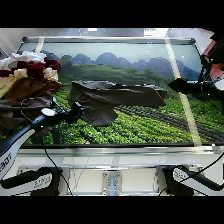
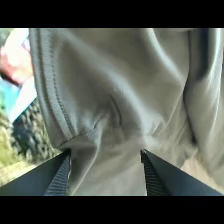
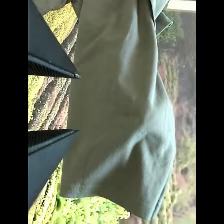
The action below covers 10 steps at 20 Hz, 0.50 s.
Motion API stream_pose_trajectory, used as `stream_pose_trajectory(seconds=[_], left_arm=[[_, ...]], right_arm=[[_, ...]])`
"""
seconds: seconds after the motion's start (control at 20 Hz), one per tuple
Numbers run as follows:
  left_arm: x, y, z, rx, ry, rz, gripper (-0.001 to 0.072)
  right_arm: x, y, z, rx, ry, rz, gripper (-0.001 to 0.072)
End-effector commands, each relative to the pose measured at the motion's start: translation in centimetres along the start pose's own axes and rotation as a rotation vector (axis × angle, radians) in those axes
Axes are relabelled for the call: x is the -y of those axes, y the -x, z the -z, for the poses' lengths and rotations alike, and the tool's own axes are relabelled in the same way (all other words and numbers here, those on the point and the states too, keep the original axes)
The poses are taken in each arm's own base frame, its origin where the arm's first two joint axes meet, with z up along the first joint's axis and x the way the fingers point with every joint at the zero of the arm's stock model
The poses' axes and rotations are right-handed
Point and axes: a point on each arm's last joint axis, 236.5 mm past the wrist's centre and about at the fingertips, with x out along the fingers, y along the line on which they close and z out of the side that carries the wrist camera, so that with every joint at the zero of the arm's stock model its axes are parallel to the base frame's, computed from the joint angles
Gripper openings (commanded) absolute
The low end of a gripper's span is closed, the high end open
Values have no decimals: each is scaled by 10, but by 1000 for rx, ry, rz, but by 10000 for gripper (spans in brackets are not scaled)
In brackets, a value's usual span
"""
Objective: Fold the shirts.
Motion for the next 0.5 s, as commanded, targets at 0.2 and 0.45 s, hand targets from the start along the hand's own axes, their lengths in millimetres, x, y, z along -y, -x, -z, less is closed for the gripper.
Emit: stream_pose_trajectory(seconds=[0.2,0.45], left_arm=[[51,68,-33,114,-168,101,502],[-6,64,1,-25,-148,-56,502]], right_arm=[[-1,19,-4,23,48,43,386],[-7,19,-6,32,23,16,386]])
